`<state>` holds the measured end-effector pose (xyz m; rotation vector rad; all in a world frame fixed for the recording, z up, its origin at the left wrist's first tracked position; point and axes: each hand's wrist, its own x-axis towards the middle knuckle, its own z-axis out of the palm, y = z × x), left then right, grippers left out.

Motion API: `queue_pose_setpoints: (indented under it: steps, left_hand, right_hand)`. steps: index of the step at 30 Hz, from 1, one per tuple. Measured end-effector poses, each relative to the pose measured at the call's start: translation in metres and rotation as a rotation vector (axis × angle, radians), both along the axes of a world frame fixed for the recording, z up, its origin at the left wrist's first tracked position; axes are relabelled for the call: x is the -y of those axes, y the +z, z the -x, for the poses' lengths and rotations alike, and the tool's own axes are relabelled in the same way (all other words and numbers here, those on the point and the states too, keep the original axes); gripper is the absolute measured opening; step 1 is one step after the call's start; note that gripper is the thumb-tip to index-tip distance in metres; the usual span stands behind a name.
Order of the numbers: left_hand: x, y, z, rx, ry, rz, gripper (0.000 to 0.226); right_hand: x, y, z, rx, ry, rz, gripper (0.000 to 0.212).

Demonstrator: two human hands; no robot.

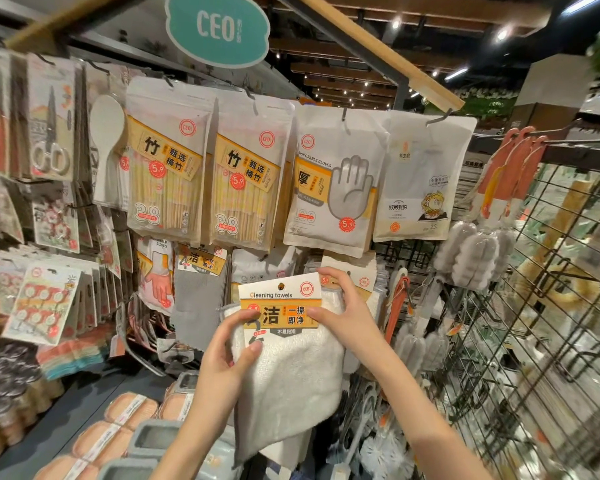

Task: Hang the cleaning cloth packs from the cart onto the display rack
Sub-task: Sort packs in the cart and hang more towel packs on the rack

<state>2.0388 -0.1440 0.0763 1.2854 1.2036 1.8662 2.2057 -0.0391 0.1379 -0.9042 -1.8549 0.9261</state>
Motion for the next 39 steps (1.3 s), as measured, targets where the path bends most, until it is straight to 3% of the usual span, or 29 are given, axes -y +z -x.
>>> queue_pose_setpoints:
  steps: [7,12,16,20,39]
  left_hand:
    - [-0.003,-0.002,0.008,0.059,0.088,0.082,0.033]
    - [-0.007,-0.001,0.006,0.147,0.013,0.105,0.027]
    - [-0.006,-0.002,0.008,0.089,-0.052,0.103,0.023]
    - [-0.008,-0.002,0.010,0.054,-0.043,0.117,0.016]
    - [-0.017,-0.009,0.016,-0.033,-0.018,0.157,0.016]
  right_hand:
    - [-0.006,-0.013,-0.012,-0.087,-0.025,0.033,0.058]
    - [-0.020,-0.024,-0.025,-0.157,-0.105,0.076,0.054]
    - [-0.038,-0.026,-0.041,-0.270,-0.224,0.114,0.053]
    - [-0.056,-0.031,-0.049,-0.245,-0.334,0.081,0.050]
    - [-0.077,-0.051,-0.046,-0.250,-0.492,0.031,0.046]
